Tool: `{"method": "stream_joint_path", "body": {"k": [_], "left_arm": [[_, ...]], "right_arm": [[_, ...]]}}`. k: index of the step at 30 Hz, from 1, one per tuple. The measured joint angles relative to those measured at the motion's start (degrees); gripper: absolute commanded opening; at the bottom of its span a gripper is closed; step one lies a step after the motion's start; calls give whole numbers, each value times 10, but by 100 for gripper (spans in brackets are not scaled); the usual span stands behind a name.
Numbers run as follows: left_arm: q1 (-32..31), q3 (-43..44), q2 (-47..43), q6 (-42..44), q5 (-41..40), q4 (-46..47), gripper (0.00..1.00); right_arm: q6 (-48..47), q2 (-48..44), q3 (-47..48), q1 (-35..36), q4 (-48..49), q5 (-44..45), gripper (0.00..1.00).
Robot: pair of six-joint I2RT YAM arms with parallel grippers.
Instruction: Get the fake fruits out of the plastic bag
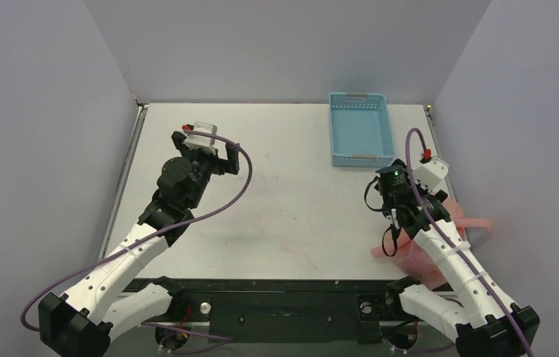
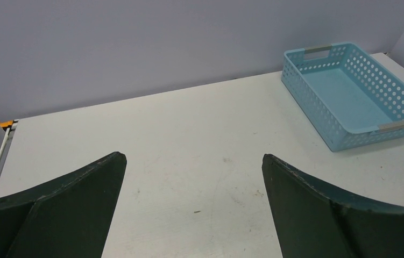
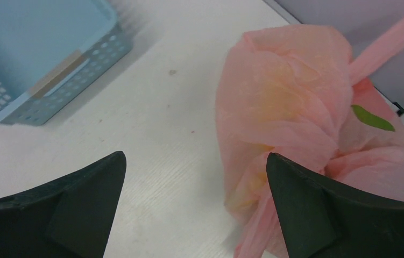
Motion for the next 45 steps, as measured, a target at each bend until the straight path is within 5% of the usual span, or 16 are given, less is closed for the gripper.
{"method": "stream_joint_path", "body": {"k": [11,18,25,33,45], "left_arm": [[0,2,21,-10,0,-11,99],[0,9,27,-10,4,-12,99],[0,10,34,-11,12,-13,99],[0,20,49,-14,19,-20,99],[0,25,65,-21,33,-27,99]], "right_arm": [[28,5,-80,-287,2,-26,100],[20,54,-106,-345,32,-54,99],[-3,154,-111,-349,58,-108,79],[-19,163,-144,-297,96,-158,71],[42,184,-138,26,144,-182,71]]}}
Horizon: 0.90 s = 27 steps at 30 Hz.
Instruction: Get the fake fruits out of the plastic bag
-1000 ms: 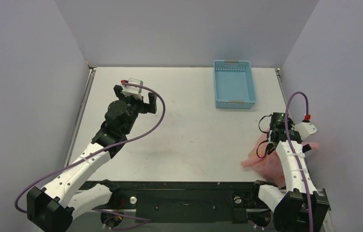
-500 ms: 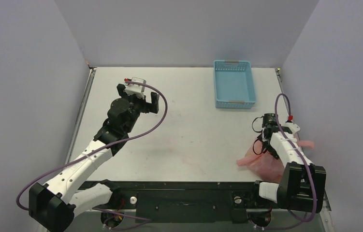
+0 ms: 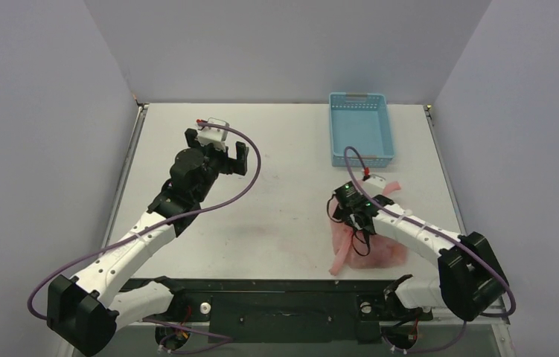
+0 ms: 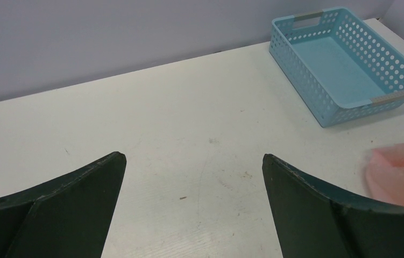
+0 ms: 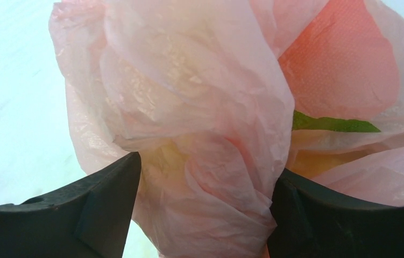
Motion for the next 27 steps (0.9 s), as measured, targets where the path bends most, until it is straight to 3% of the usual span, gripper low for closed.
{"method": "stream_joint_path", "body": {"k": [6,11,16,21,27], "left_arm": [[0,5,9,-2,17,-8,99],[0,7,14,-2,38,-11,99],[0,12,22,-2,65,-13,99],[-1,31,53,-12,111,-22,99],[-8,102,139,-60,155,-80,91]], "right_arm": [[-8,90,108,189,20,-3,70],[-57,115,184,263,54,2,72],[-103,63,170,240,70,-3,73],[-140,-78,94,184,81,-34,72],[-157,-195,30,124,97,-85,72]]}}
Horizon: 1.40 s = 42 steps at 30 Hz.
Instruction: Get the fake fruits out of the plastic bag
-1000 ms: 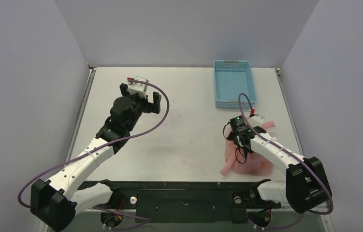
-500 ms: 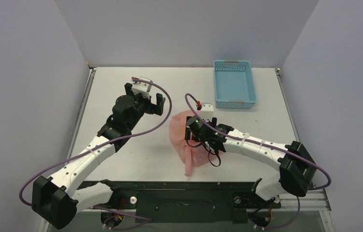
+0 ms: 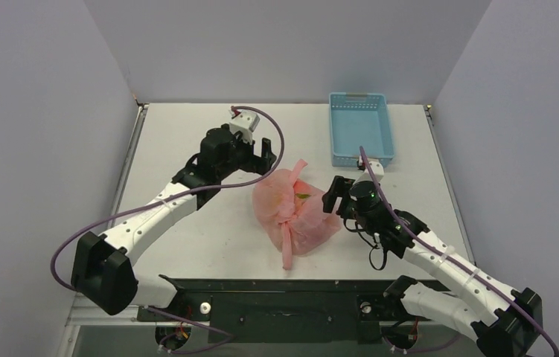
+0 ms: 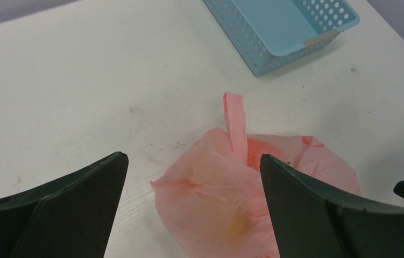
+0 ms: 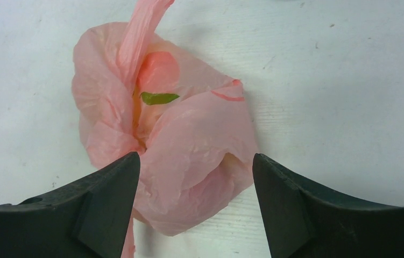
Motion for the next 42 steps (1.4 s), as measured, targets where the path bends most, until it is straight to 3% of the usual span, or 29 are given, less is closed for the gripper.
{"method": "stream_joint_path", "body": {"k": [4,9,14,20,25,33,35,36,40,42], "left_arm": [[-42,37,55,-30,-35,-55,91],[-144,79,116,-48,-80,-155,89],[-144,93,136,-47,-82,-205,89],[-145,32,111,-23,-23,-201,90],[-157,46,129,-7,17,-220,76],[-153,56,156,-2,50,-235,56],[-153,63,165,-2,59,-236,45],[-153,67,171,-3,65,-237,33],[-152,73,185,-4,78,-239,6],[-150,75,187,-5,84,-240,0]], "right_arm": [[3,-9,-8,2,17,-29,73],[19,-17,-54,27,76,-36,73],[28,4,-72,44,97,-42,68],[27,70,-57,63,108,-57,64],[17,77,-24,91,97,-34,64],[22,13,-40,91,103,14,64],[29,2,-52,91,104,23,64],[32,-3,-57,91,104,24,64],[37,-2,-65,91,108,22,63],[38,4,-65,91,112,18,63]]}}
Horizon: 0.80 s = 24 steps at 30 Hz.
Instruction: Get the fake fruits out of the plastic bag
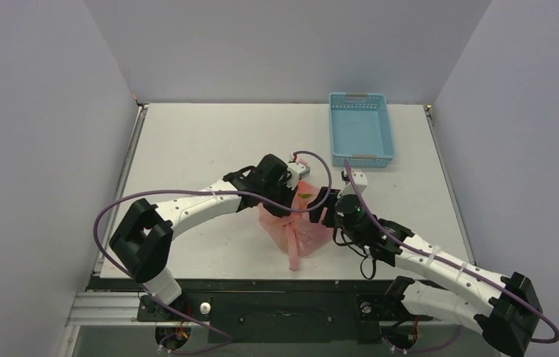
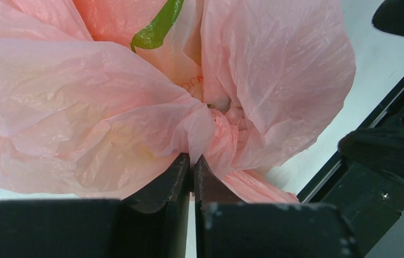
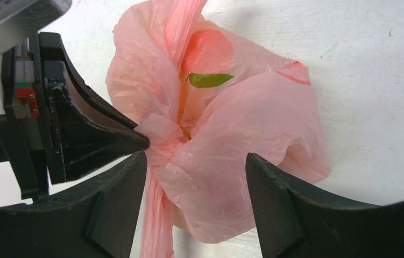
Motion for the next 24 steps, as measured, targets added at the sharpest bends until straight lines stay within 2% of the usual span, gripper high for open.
{"method": "stream_joint_path", "body": {"k": [5,15,22,24], "left_arm": [[11,0,0,1,6,0,0],[17,0,-19,5,8,3,0],[19,-4,-52,10,8,12,0],[21,-7,-56,11,8,14,0]], "right_arm": [[14,26,0,0,12,-23,63],[93,104,-28,4,110,-94,60],[112,144,-28,9,133,-97,44],[114,150,-28,11,135,-96,35]]}}
